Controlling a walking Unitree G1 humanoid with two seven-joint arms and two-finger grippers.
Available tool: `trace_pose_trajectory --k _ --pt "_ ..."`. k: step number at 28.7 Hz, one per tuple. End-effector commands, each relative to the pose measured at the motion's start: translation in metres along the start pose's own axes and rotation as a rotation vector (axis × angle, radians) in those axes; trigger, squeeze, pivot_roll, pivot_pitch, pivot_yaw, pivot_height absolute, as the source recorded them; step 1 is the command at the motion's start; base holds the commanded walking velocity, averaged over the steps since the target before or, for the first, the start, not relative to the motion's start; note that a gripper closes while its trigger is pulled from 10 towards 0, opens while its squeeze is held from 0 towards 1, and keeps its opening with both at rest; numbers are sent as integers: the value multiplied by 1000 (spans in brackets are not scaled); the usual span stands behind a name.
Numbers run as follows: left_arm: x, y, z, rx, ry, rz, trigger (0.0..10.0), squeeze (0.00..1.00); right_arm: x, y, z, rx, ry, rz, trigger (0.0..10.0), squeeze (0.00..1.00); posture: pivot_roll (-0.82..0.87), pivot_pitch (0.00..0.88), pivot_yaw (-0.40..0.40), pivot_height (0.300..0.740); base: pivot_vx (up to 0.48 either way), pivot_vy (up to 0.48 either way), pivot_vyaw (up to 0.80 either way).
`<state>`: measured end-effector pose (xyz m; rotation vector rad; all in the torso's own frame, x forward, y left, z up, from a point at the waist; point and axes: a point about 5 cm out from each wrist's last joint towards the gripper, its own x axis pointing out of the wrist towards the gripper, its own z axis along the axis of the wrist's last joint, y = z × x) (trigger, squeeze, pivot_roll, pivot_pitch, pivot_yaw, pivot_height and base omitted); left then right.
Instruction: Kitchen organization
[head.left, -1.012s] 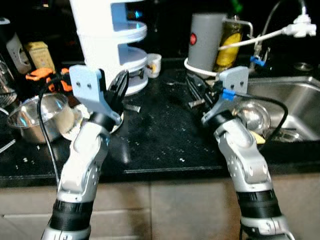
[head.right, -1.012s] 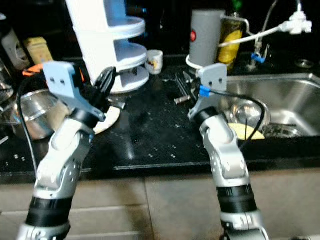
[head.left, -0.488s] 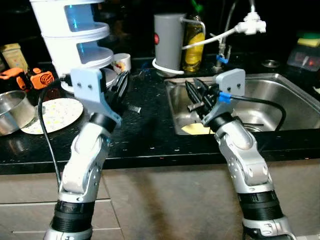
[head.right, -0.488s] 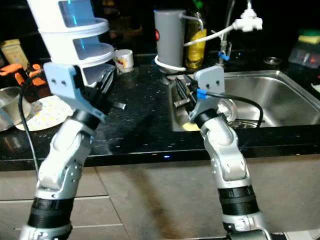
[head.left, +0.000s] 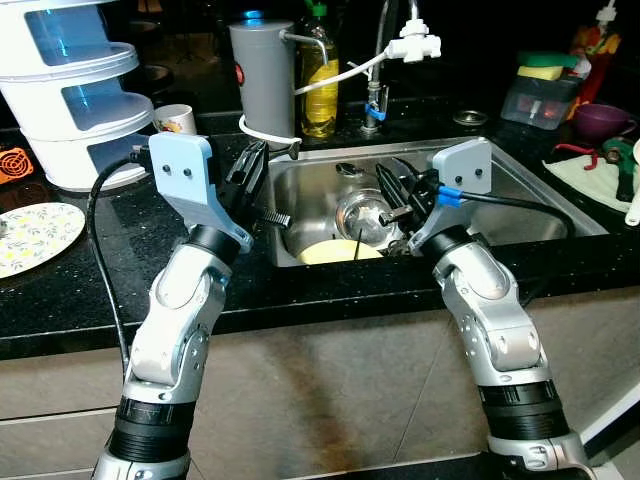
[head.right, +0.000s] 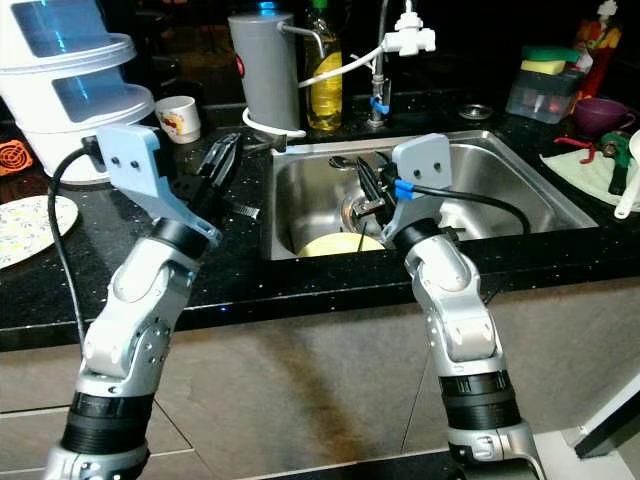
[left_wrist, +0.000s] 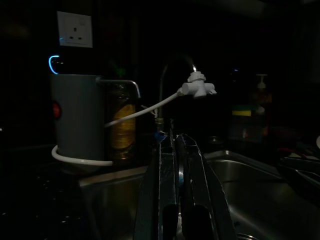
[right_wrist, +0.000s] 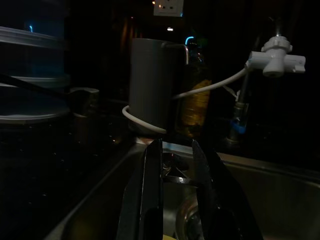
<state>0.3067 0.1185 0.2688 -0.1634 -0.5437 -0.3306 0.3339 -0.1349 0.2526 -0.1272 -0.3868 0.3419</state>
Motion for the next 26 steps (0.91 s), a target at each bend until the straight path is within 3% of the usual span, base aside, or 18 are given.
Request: trace_pose_trajectory --k 1,6,13,17,22,26 --pt "-2 3 -4 1 31 2 10000 0 3 3 2 -9 -12 12 10000 0 -23 0 2 740 0 -480 0" --pt "-2 2 -5 -10 31 2 10000 0 3 3 1 -14 -6 13 10000 0 -23 0 2 740 0 -478 0" --pt "0 4 -3 -26 17 15 10000 0 4 1 2 -31 -2 -16 10000 0 -22 0 -2 740 0 0 0" --pt "2 9 -3 -32 18 21 10000 0 15 4 -1 -84 49 -43 10000 0 -26 0 -3 740 0 0 0" --pt "5 28 -15 -44 73 98 10000 0 36 28 -19 -147 232 -17 10000 0 -30 0 -8 740 0 0 0" --pt "2 42 -39 -119 182 163 10000 0 43 35 -25 -171 273 -8 10000 0 -31 0 -14 740 0 0 0"
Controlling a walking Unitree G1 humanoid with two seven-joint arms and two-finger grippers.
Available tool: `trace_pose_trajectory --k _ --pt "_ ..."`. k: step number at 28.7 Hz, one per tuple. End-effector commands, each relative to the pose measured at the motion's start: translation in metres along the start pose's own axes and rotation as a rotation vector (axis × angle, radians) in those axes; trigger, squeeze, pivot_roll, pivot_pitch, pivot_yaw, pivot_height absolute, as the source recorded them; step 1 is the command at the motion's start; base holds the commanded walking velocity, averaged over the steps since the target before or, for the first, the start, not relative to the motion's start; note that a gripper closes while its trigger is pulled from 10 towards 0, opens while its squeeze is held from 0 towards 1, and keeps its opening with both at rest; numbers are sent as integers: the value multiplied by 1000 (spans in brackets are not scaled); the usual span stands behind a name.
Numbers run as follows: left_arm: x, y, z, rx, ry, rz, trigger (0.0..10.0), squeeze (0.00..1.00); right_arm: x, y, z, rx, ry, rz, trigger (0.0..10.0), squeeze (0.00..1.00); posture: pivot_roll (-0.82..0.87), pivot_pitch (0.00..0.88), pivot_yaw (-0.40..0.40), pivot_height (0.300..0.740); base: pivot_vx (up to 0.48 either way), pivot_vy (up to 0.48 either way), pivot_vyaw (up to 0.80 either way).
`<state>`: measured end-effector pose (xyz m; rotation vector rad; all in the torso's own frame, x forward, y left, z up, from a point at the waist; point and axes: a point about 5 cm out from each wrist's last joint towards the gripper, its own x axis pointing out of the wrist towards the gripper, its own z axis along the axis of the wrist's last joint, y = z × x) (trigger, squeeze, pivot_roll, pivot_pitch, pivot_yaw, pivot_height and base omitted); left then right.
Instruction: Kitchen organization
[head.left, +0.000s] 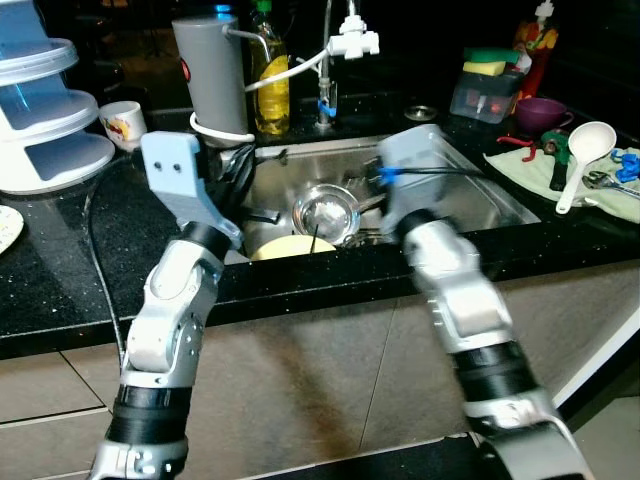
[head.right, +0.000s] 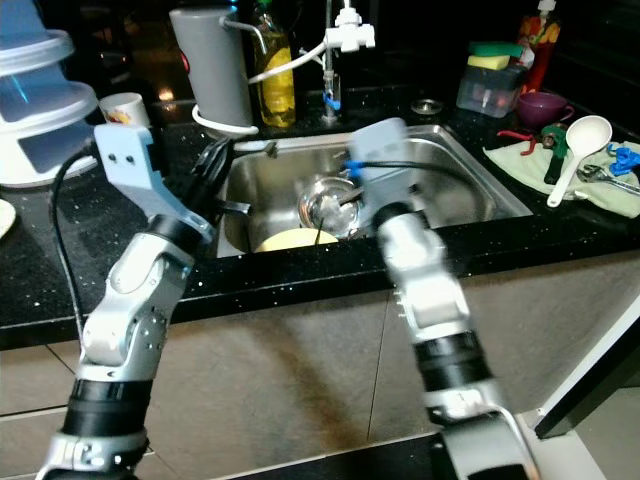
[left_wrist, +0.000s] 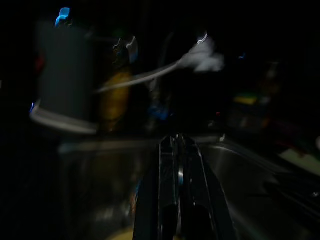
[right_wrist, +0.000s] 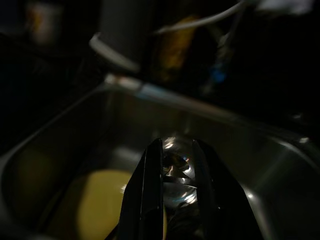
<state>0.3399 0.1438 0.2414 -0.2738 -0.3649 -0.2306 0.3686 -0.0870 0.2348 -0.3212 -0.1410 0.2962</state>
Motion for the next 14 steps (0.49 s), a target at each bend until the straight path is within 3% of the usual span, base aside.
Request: trace_pose_trajectory --k 1,8,14 --pt "-1 9 -17 -54 84 24 10000 0 3 -1 4 -16 14 -22 10000 0 -40 0 -9 740 0 0 0" --pt "6 2 -38 -138 177 -95 10000 0 -1 -3 10 -30 62 -53 10000 0 -86 61 8 740 0 0 0" --pt "12 1 -47 -117 219 -124 10000 0 -5 -4 8 -9 79 -40 10000 0 -96 82 15 740 0 0 0"
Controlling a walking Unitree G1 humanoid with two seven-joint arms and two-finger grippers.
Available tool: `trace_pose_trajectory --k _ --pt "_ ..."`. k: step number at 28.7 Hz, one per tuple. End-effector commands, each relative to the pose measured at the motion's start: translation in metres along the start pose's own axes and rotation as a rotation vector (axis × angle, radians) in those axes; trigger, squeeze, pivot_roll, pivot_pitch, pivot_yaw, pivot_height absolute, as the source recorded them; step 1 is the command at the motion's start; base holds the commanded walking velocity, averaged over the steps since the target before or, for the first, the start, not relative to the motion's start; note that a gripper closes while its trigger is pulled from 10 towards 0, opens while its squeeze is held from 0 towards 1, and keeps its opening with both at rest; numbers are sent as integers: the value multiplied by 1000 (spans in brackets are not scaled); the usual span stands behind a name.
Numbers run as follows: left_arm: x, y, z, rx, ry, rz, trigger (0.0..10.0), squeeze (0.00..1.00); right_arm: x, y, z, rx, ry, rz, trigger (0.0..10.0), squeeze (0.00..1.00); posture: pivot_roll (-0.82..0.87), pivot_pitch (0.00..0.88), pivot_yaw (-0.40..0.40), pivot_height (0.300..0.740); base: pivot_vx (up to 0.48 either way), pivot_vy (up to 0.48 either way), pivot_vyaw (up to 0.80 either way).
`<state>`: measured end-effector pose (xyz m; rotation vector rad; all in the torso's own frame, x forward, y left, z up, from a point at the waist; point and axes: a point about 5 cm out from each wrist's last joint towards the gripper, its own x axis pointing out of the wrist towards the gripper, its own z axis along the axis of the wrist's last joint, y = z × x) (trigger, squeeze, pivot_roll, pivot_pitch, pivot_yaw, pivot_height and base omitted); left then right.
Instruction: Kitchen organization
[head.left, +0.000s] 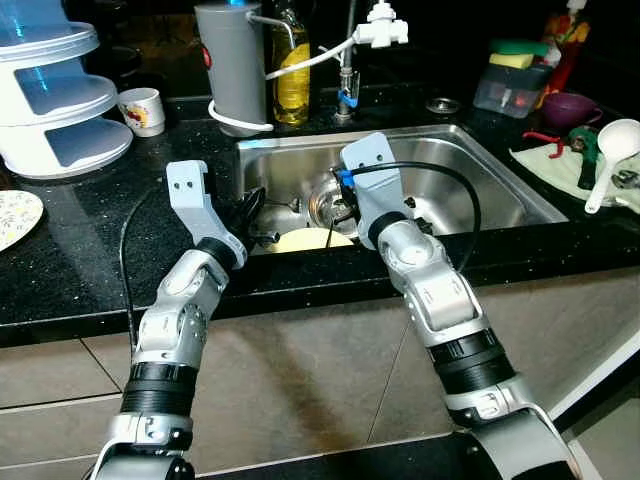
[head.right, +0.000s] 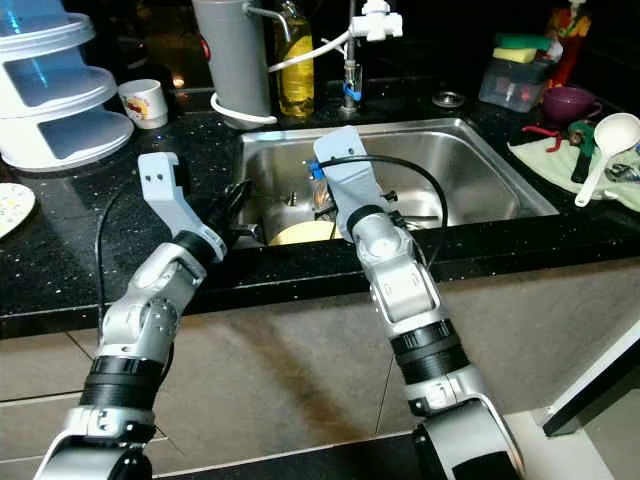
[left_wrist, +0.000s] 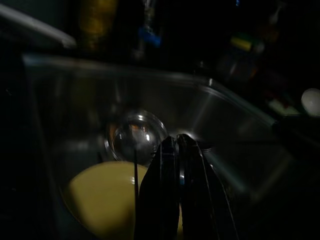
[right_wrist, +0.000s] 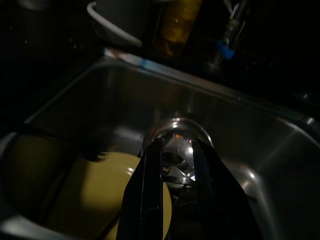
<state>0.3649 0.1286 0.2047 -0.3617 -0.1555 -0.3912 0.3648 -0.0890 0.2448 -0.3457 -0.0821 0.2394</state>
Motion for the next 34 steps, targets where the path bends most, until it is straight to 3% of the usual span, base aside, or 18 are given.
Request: trace_pose_trajectory --k 1,2,3,4,5,8,13,14,15,18,20,21,22,24,25,28,29,34 --pt "2 2 -2 27 16 -9 10000 0 -2 0 -1 16 2 12 10000 0 -95 85 18 740 0 0 0" --pt "2 3 -3 29 19 -9 10000 0 -3 1 -1 20 -3 15 10000 0 -95 85 18 740 0 0 0" --pt "3 4 -4 35 24 -9 10000 529 -3 0 -2 44 -6 10 10000 0 -95 86 22 740 0 0 0" --pt "3 4 -4 35 24 -9 10000 529 -3 0 -2 44 -6 10 10000 0 -95 86 22 740 0 0 0" --pt "4 5 -5 50 29 -9 10000 1000 -3 1 -3 93 -5 8 10000 1000 -91 84 27 740 0 0 0" --pt "5 5 -2 89 9 -11 10000 1000 -4 1 -4 229 -5 3 10000 1000 -84 79 37 740 0 0 0" --pt "6 2 12 99 -53 -19 10000 1000 -6 -4 7 282 -72 -26 10000 1000 -73 73 48 740 0 0 0" --pt "4 -2 18 110 -79 -34 10000 749 -7 -4 17 267 -119 13 10000 0 -70 71 51 740 0 0 0" --pt "3 -6 22 120 -102 -49 10000 0 -7 -4 26 240 -144 26 10000 0 -70 71 54 740 0 0 0" --pt "1 -14 29 123 -140 -77 10000 0 -5 -4 44 233 -169 42 10000 0 -69 74 56 740 0 0 0" --pt "-2 -24 37 124 -185 -107 10000 0 -5 -3 76 238 -243 63 10000 0 -64 87 51 740 0 0 0" --pt "-5 -31 44 117 -220 -124 10000 0 -7 -2 106 247 -318 76 10000 0 -60 93 51 740 0 0 0" --pt "-5 -31 44 117 -220 -124 10000 0 -7 -2 106 247 -318 76 10000 0 -60 93 51 740 0 0 0" --pt "-12 -40 55 100 -263 -136 10000 0 -16 1 159 262 -444 105 10000 0 -53 103 66 740 0 0 0" --pt "-12 -40 55 100 -263 -136 10000 0 -16 1 159 262 -444 105 10000 0 -53 103 66 740 0 0 0" --pt "-18 -49 61 87 -282 -147 10000 0 -32 7 207 303 -598 177 10000 0 -46 105 75 740 0 0 0" --pt "-20 -51 62 88 -283 -150 10000 0 -36 7 214 319 -635 200 10000 0 -41 102 71 740 0 0 0" --pt "-23 -51 68 95 -300 -134 10000 0 -34 3 221 309 -620 197 10000 0 -33 103 60 740 0 0 0"
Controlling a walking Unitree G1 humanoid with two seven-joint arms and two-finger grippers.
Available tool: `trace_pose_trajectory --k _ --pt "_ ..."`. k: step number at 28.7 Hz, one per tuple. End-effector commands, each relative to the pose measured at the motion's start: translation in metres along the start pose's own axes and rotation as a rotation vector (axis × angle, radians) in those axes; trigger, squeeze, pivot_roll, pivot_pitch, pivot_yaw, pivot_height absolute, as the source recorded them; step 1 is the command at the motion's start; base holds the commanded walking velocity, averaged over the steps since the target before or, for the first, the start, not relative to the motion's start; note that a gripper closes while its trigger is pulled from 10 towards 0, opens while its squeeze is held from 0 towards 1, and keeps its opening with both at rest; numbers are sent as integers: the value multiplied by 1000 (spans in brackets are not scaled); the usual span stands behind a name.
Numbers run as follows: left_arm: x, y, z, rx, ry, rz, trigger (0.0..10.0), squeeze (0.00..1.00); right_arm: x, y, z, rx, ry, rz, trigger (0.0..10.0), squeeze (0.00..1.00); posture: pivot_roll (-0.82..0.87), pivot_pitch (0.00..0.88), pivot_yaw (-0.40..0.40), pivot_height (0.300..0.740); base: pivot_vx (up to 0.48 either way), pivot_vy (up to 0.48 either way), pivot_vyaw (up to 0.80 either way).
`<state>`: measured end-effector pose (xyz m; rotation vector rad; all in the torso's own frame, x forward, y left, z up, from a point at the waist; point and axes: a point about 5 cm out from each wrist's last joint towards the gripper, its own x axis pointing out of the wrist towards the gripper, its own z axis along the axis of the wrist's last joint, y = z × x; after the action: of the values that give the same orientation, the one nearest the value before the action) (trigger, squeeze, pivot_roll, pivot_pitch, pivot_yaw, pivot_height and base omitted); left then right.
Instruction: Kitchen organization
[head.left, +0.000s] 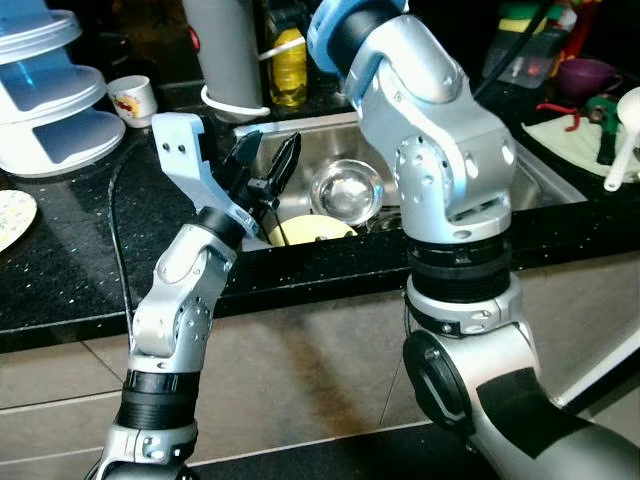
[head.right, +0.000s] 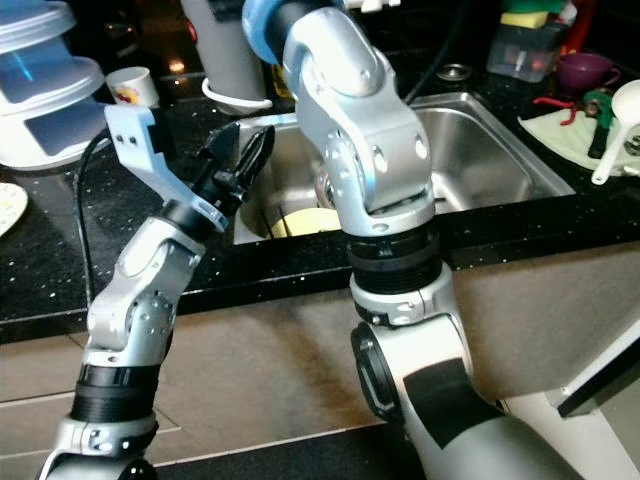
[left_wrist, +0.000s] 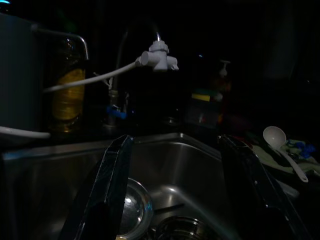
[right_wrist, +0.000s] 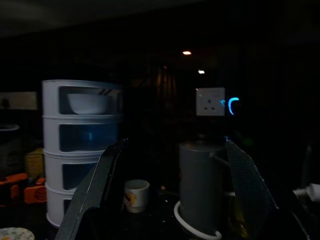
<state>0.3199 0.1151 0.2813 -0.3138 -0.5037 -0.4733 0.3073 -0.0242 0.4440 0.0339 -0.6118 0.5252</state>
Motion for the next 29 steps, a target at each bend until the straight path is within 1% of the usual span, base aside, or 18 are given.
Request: trace_pose_trajectory --k 1,4,6,7,9,11,12,14,16,17,19,20,21,24,26,27,28,29 --pt "-4 2 1 2 8 21 10000 0 3 2 7 17 -8 25 10000 0 -33 103 60 740 0 0 0" --pt "-5 3 2 4 8 25 10000 0 2 2 6 28 -4 26 10000 0 -24 105 59 740 0 0 0" --pt "-7 5 6 13 7 32 10000 0 1 -6 0 13 16 -9 10000 0 -20 100 57 740 0 0 0" --pt "-7 6 10 15 8 38 10000 0 1 -10 2 5 9 -30 10000 0 -21 101 58 740 0 0 0" --pt "-8 5 11 15 8 39 10000 0 2 -8 9 21 -7 -19 10000 0 -22 102 59 740 0 0 0" --pt "-8 5 11 15 8 40 10000 0 3 -7 11 25 -10 -15 10000 0 -22 102 59 740 0 0 0" --pt "-7 4 11 15 10 41 10000 0 5 -2 15 35 -22 13 10000 0 -27 99 57 740 0 0 0" --pt "-7 3 11 13 11 40 10000 0 6 0 9 9 4 16 10000 0 -26 98 56 740 0 0 0" --pt "-7 2 11 14 10 40 10000 0 4 -5 7 -22 10 -8 10000 0 -17 97 52 740 0 0 0" --pt "-7 2 11 14 11 41 10000 0 4 -6 9 -18 0 -9 10000 0 -19 97 54 740 0 0 0" --pt "-7 2 12 14 14 45 10000 0 5 1 26 29 -44 25 10000 0 -26 95 54 740 0 0 0" --pt "-7 2 12 14 14 45 10000 0 5 1 26 29 -44 25 10000 0 -26 95 54 740 0 0 0" --pt "-7 2 12 14 15 45 10000 0 5 4 26 54 -41 42 10000 0 -27 95 52 740 0 0 0" --pt "-7 1 12 14 14 44 10000 0 5 1 17 20 -12 27 10000 0 -24 90 52 740 0 0 0" --pt "-7 1 12 14 14 44 10000 0 5 1 17 20 -12 27 10000 0 -24 90 52 740 0 0 0" --pt "-7 0 12 13 13 45 10000 0 4 3 24 11 -30 31 10000 0 -23 90 52 740 0 0 0" --pt "-7 0 12 13 13 45 10000 0 4 3 24 11 -30 31 10000 0 -23 90 52 740 0 0 0" --pt "-7 1 12 12 14 44 10000 0 3 7 31 14 -48 46 10000 0 -25 87 51 740 0 0 0"
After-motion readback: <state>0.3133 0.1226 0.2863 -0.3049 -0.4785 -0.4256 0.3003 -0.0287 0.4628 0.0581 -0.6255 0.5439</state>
